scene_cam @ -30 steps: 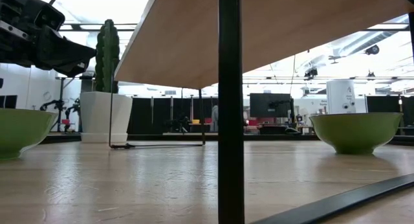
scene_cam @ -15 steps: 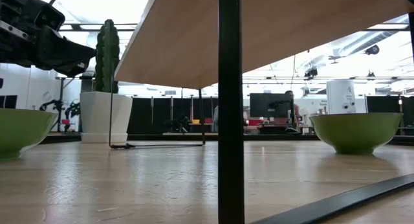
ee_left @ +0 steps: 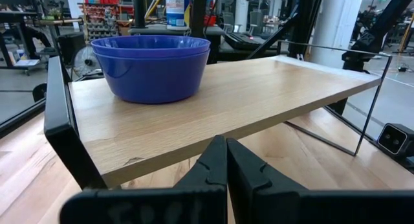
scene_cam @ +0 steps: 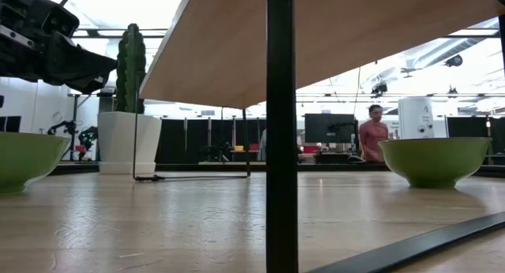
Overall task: Pick & Place Mini bowls
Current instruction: Stack the blue bowl on the blue bowl on the shelf
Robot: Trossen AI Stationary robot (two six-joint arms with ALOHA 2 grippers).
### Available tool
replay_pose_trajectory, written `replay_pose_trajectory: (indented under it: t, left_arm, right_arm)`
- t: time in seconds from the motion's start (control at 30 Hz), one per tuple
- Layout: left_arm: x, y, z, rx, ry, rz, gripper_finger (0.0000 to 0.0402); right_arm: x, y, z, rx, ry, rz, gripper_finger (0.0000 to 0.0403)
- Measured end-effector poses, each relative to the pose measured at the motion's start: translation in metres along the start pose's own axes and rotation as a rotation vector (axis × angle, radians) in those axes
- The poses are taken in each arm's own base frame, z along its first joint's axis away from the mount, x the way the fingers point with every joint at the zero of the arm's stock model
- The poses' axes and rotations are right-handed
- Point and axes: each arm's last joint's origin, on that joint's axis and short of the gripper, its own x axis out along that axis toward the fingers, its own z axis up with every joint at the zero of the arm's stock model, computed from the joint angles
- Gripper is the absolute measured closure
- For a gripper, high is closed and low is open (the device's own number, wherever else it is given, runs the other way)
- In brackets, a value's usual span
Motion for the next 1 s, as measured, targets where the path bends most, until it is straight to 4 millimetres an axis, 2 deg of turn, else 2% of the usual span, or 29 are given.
replay_pose_trajectory:
  t: [0.13,0.37,0.6,1.0]
  left_arm:
    - [0.000,0.000,0.000,0.000,0.000,0.000,0.0402]
    - [0.000,0.000,0.000,0.000,0.000,0.000,0.0402]
    - [0.000,0.000,0.000,0.000,0.000,0.001,0.0402]
    - [0.000,0.000,0.000,0.000,0.000,0.000,0.0402]
  right_arm:
    - [-0.004,0.022,-0.005,0.044,0.075,0.026,0.0333]
    - [-0.016,0.072,-0.004,0.060,0.047,0.063,0.0335]
    - [-0.025,0.119,-0.009,0.176,0.046,0.093,0.0334]
    - [-0.011,0.196,-0.037,0.356,0.168,0.075,0.0333]
